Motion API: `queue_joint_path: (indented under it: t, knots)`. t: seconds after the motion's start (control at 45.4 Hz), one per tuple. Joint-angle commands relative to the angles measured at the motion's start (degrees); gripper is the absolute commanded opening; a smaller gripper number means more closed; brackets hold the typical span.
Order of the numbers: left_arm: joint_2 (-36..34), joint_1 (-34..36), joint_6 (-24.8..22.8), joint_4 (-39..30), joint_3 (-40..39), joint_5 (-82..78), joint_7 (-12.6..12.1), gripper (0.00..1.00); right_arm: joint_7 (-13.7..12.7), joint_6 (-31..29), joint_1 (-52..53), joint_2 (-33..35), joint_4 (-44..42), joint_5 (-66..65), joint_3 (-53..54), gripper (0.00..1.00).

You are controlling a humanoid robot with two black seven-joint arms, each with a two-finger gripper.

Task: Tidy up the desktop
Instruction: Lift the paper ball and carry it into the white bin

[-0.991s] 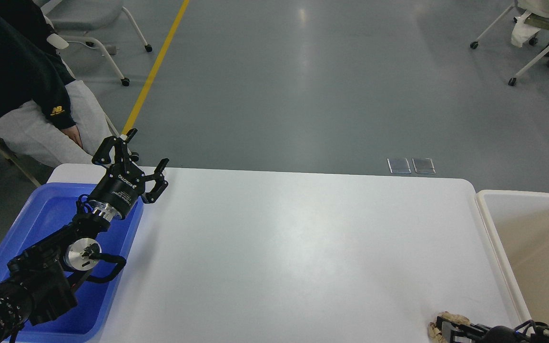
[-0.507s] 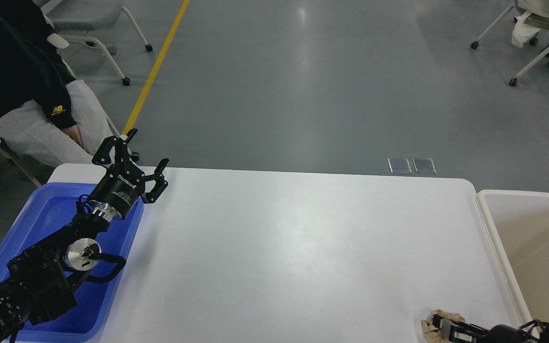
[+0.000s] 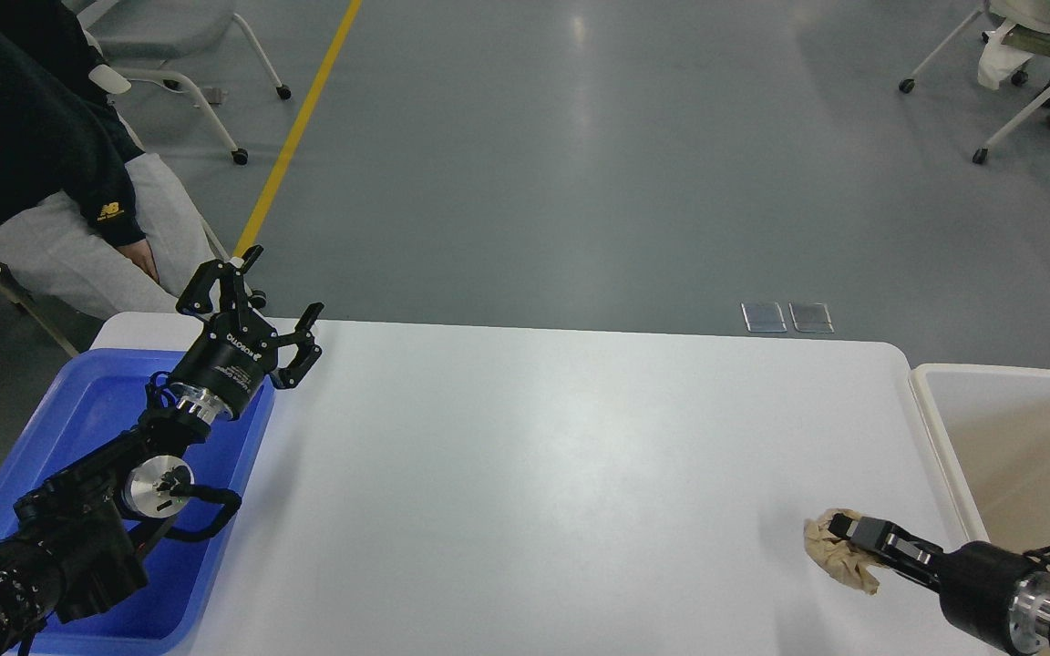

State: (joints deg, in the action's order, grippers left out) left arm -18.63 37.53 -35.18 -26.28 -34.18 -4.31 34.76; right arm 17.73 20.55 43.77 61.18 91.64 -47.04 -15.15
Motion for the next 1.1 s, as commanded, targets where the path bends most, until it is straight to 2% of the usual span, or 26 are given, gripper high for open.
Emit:
queue_joint_path:
  t: [0.0, 0.198, 0.374, 0.639, 0.881, 1.079]
  knots:
    - [0.00, 0.00, -0.06, 0.00, 0.00, 0.00, -0.04, 1.00, 1.17, -2.09, 1.15, 1.93, 0.30, 6.52, 4.86, 0.00]
    - [0.00, 0.00, -0.06, 0.00, 0.08, 0.00, -0.04, 1.00, 1.17, -4.99, 4.75, 4.13, -2.77, 13.37, 7.59, 0.00]
    - [0.00, 0.00, -0.06, 0.00, 0.08, 0.00, -0.04, 1.00, 0.73, -5.78, 7.12, 4.22, -9.62, 16.27, 7.68, 0.00]
    - [0.00, 0.00, 0.02, 0.00, 0.08, 0.00, -0.04, 1.00, 0.47, -5.96, 6.33, 2.90, -23.33, 24.89, 7.50, 0.00]
    - [0.00, 0.00, -0.06, 0.00, 0.08, 0.00, 0.04, 1.00, 0.20, -6.57, 3.43, -3.69, -39.07, 38.41, 6.98, 0.00]
    - [0.00, 0.00, 0.03, 0.00, 0.08, 0.00, 0.05, 1.00, -3.75, -7.36, 2.20, -7.12, -45.31, 54.84, 6.98, 0.00]
